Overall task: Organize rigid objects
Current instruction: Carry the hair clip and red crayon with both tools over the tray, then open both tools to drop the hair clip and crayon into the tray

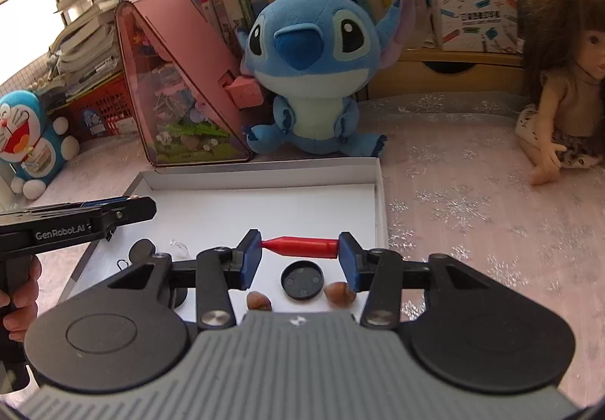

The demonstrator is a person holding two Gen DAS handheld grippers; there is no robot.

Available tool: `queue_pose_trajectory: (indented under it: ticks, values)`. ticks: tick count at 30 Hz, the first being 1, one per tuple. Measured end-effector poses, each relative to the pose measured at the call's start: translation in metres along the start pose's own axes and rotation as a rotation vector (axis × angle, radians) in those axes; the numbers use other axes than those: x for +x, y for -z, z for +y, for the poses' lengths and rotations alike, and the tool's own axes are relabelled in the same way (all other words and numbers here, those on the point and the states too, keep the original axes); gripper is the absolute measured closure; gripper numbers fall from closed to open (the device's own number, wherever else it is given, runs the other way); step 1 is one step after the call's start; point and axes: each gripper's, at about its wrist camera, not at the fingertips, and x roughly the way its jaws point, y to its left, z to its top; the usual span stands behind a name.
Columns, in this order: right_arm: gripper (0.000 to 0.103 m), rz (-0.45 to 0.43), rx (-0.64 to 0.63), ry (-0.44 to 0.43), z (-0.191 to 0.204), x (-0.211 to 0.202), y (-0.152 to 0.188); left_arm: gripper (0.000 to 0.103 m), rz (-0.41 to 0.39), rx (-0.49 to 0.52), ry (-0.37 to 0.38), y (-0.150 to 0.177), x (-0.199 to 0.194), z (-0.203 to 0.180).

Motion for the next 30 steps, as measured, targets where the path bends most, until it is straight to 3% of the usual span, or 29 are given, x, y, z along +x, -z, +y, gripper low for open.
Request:
queue_pose_trajectory:
  ticks: [17,30]
  values:
    - [0.054,-0.004,-0.013,0.114,0.005,0.041,-0.001,0.069,0.043,0.018,-0.083,0.012,0.032,0.006]
    - [0.054,0.011,-0.055,0.131,0.01,0.057,0.011,0.069,0.043,0.038,-0.087,0.021,0.039,0.001]
